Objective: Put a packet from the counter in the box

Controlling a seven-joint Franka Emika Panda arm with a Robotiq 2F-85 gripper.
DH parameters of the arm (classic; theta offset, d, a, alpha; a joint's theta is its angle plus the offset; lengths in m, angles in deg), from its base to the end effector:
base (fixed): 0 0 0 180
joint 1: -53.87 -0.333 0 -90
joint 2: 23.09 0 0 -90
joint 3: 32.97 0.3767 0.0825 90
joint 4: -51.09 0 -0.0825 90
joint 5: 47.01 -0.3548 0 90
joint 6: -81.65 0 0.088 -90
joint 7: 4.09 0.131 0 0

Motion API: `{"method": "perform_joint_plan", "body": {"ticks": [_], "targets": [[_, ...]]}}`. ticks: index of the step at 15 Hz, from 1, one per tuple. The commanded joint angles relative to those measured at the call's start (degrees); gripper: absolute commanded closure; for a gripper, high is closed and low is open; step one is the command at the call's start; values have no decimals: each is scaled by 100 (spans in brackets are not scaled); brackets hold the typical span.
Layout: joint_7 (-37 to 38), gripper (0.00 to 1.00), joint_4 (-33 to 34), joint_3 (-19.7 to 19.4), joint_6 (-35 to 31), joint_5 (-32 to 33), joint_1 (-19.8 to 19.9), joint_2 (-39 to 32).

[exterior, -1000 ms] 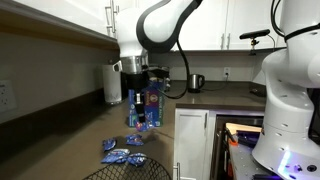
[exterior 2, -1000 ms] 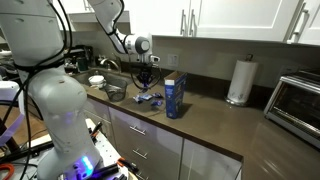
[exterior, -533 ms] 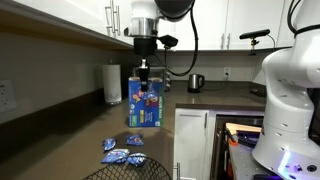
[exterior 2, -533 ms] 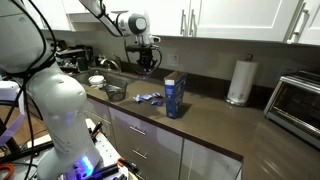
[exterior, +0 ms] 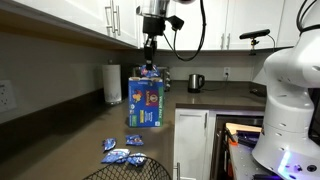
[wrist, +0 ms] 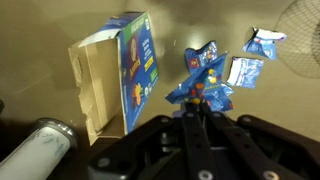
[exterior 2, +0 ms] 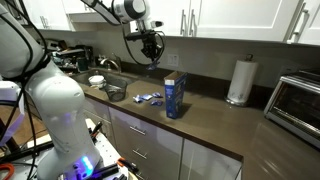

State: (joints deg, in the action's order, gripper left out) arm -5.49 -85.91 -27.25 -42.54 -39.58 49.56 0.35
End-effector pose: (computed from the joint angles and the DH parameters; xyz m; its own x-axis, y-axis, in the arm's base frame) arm 0.3897 0.0659 0.5326 0.9489 0.2650 0.1714 0.2382 -0.9576 0.1619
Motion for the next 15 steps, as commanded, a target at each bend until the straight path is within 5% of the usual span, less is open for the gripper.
{"method": "perform_joint_plan", "body": {"ticks": [1, 15], "targets": [[354, 97, -8, 25, 69, 249, 196, 218], [1247, 97, 90, 67, -465, 1282, 706, -101]]}}
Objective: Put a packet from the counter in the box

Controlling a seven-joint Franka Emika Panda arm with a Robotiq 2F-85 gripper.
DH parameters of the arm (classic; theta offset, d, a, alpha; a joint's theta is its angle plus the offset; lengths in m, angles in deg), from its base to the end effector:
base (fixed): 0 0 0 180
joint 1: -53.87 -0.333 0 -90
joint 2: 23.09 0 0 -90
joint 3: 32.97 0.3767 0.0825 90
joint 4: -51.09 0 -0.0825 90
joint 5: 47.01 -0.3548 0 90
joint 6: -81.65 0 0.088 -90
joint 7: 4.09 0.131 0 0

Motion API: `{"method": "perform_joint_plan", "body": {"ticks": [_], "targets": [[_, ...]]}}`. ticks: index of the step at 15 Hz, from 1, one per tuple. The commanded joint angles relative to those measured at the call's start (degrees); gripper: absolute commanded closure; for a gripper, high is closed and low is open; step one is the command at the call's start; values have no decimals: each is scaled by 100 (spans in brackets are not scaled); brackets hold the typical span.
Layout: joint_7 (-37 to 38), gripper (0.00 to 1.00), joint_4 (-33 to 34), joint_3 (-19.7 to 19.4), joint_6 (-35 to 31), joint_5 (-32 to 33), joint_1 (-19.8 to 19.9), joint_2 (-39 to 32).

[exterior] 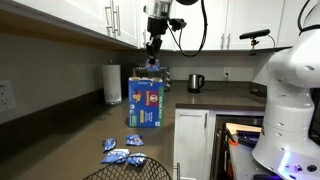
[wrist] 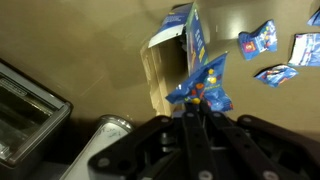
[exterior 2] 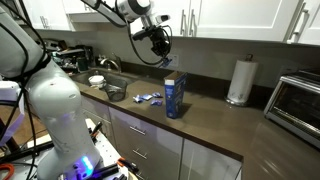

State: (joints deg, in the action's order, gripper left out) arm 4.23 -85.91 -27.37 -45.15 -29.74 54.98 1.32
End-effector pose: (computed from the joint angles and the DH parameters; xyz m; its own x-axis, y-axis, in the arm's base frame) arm 0.3970 0.0208 0.5465 0.9602 0.1152 0.2544 0.0414 -0.9596 0.2783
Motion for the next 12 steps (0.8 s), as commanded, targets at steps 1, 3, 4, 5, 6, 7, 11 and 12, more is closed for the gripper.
{"method": "perform_joint_plan", "body": {"ticks": [1, 3, 4, 5, 6, 7, 11, 12], "targets": [[311, 97, 111, 73, -271, 364, 195, -268], [382, 98, 168, 63, -374, 485, 255, -423], [430, 98, 207, 60, -421, 549, 289, -510], [488, 98, 256, 58, -469, 634, 330, -607], [540, 98, 302, 51, -512, 709, 363, -691], [574, 98, 372, 35, -525, 757, 384, -793], [677, 98, 607, -30, -535, 915, 409, -1131], [676, 98, 650, -49, -527, 925, 393, -1209]]}}
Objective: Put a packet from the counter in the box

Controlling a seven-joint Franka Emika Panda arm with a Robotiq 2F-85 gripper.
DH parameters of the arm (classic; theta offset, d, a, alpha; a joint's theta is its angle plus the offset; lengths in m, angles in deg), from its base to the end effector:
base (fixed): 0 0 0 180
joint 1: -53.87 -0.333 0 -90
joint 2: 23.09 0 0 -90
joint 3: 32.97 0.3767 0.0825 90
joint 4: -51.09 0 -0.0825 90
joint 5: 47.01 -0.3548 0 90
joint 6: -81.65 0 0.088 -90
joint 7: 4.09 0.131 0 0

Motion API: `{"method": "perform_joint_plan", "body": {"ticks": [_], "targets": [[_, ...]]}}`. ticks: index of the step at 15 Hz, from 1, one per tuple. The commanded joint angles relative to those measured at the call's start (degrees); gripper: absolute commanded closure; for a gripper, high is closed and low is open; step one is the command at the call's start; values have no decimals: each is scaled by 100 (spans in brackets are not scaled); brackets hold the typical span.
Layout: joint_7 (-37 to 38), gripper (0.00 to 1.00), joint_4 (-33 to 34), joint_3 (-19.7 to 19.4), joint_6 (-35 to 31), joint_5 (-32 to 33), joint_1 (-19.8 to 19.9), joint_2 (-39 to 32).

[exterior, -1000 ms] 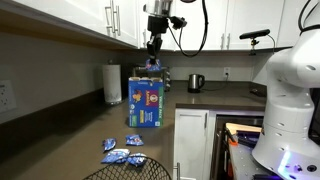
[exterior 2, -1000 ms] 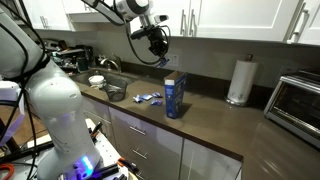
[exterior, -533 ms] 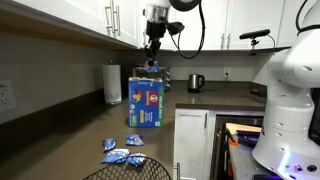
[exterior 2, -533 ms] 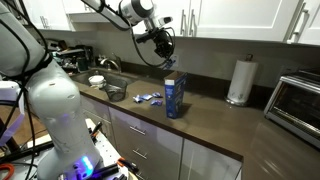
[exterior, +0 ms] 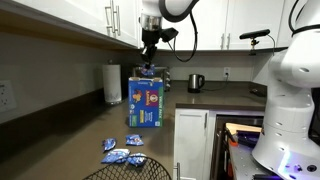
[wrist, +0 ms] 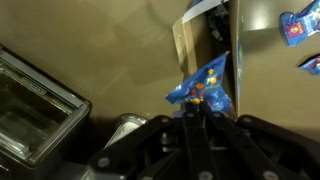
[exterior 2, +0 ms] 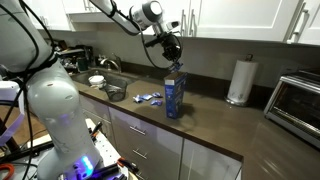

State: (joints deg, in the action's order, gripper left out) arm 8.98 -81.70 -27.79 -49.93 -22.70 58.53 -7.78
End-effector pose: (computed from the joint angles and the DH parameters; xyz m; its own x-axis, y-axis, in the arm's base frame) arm 0.4521 -0.0091 0.5250 0.9611 0.0721 0.2665 -0.0223 -0.9419 0.3351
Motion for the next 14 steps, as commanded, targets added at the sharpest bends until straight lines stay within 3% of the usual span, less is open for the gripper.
{"method": "perform_joint_plan", "body": {"ticks": [1, 5, 6, 7, 8, 14], "targets": [[215, 98, 249, -20, -58, 234, 20, -373], [241, 98, 349, -72, -89, 288, -23, -668], [242, 95, 352, -81, -74, 289, -43, -709], [240, 69, 324, -83, -59, 265, -71, -704], [200, 68, 300, -88, -38, 218, -105, -685], [98, 31, 172, 4, 253, 130, -341, -295]]}}
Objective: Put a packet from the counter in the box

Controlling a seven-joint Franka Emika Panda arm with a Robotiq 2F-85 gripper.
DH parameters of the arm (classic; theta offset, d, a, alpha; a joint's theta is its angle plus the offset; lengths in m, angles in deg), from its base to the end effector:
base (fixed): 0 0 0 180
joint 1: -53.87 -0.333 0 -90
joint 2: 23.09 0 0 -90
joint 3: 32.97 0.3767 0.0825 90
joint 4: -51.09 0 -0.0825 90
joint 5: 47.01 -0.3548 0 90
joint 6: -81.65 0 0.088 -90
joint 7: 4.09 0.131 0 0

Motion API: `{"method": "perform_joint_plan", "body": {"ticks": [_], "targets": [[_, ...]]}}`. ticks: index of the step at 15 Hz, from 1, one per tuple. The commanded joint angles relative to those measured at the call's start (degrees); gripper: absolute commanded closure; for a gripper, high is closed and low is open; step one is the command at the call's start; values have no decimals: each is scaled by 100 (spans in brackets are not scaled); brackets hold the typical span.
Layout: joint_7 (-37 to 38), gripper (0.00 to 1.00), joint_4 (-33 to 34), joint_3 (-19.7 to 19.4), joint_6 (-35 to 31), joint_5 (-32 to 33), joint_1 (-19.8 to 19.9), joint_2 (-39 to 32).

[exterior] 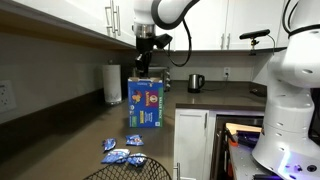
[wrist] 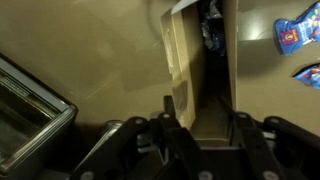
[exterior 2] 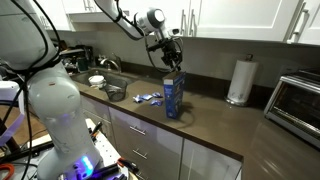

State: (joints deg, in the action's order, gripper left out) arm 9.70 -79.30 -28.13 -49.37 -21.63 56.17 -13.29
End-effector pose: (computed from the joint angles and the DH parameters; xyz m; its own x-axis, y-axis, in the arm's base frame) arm 0.4772 0.0053 0.4992 0.9724 0.1029 0.2094 0.0258 -0.9394 0.3417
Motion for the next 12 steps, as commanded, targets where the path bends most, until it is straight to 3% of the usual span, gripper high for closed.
{"method": "perform_joint_plan", "body": {"ticks": [1, 5, 8, 12], "targets": [[2, 25, -90, 52, 252, -4, -143, 326], [-136, 2, -135, 80, 438, -175, -280, 517], [-626, 0, -230, 30, 582, -691, -492, 643], [-1819, 0, -323, -77, 1049, -1856, -849, 711]]}}
